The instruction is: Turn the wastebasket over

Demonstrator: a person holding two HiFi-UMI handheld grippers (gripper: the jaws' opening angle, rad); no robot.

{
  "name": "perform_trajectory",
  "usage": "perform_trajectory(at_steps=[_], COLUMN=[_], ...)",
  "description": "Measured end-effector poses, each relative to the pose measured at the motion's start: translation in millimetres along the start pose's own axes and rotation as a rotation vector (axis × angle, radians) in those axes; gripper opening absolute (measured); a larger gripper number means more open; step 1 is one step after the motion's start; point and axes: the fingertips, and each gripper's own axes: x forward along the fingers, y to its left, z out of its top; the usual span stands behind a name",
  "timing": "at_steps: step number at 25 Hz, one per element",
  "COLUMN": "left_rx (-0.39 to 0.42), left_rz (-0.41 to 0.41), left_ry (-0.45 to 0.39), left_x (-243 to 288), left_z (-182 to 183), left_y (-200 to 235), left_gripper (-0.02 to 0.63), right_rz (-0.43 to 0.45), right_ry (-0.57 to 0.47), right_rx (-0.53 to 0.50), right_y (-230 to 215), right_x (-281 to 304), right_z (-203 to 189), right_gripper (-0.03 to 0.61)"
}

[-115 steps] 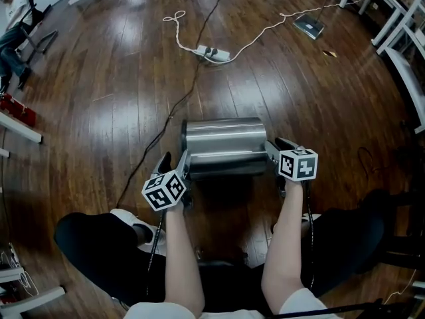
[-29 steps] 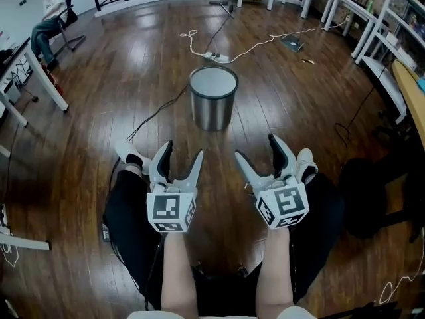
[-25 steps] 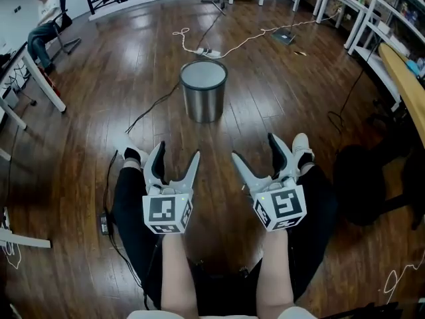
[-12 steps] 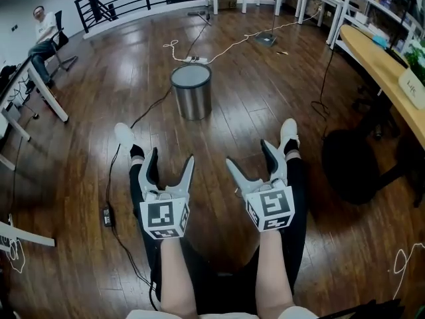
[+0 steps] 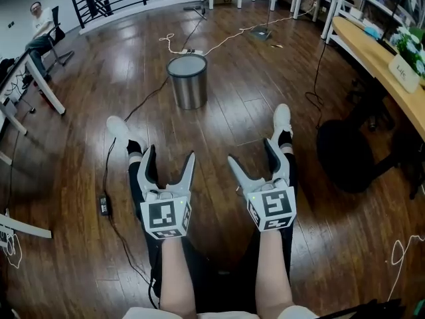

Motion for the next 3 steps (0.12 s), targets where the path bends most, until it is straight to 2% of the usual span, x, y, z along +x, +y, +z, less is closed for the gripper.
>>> perform_trajectory(at_steps=[3], left_rx=[-0.006], left_rz=[0.001], left_ry=[0.003], left_x=[-6.6], left_z=[0.5], left_y=[-0.3], left_gripper=[0.405], right_rz=[-0.016], right_ry=[0.0], right_rx=[-0.006], right_y=[-0.4], right_x=[-6.9], right_z=[3.7], right_gripper=[0.371])
